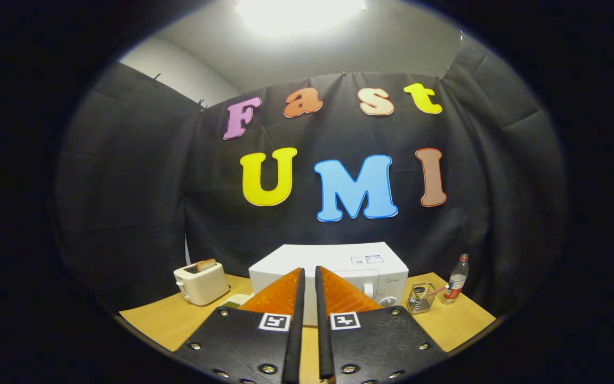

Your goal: Open the microwave, put the food inside, and close the microwave door.

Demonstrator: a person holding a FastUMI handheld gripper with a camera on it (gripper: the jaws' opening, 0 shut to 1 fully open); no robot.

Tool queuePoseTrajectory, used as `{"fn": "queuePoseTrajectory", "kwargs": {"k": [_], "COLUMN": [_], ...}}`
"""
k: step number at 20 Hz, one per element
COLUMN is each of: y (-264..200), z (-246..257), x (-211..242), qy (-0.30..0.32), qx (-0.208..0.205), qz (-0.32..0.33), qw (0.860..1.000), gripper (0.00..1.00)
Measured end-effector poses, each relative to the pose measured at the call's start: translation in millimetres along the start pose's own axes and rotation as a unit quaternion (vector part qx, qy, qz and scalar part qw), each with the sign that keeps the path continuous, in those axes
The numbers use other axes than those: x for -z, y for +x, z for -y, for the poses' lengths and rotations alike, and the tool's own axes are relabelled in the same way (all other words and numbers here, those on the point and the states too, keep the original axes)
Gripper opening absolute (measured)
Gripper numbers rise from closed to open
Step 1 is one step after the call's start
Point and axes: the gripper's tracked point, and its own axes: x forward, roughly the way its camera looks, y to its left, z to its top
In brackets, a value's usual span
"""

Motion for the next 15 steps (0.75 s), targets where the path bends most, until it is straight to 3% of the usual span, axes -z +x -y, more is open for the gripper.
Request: {"fn": "queuePoseTrajectory", "kwargs": {"k": [1, 2, 3, 4, 6, 15], "y": [-3.8, -7.8, -12.3, -16.7, -18.2, -9.2], "z": [3.1, 6.9, 3.2, -6.3, -13.6, -6.7], "x": [-6.7, -11.2, -13.4, -13.9, -15.8, -19.2], "qy": [0.006, 0.012, 0.016, 0.018, 0.012, 0.018], "qx": [0.014, 0.03, 0.029, 0.015, 0.005, 0.022], "qz": [0.003, 0.005, 0.005, 0.008, 0.013, -0.001], "qw": [1.0, 0.999, 0.999, 1.0, 1.0, 1.0], "gripper": [0.24, 0.45, 0.51, 0.72, 0.98, 0.98]}}
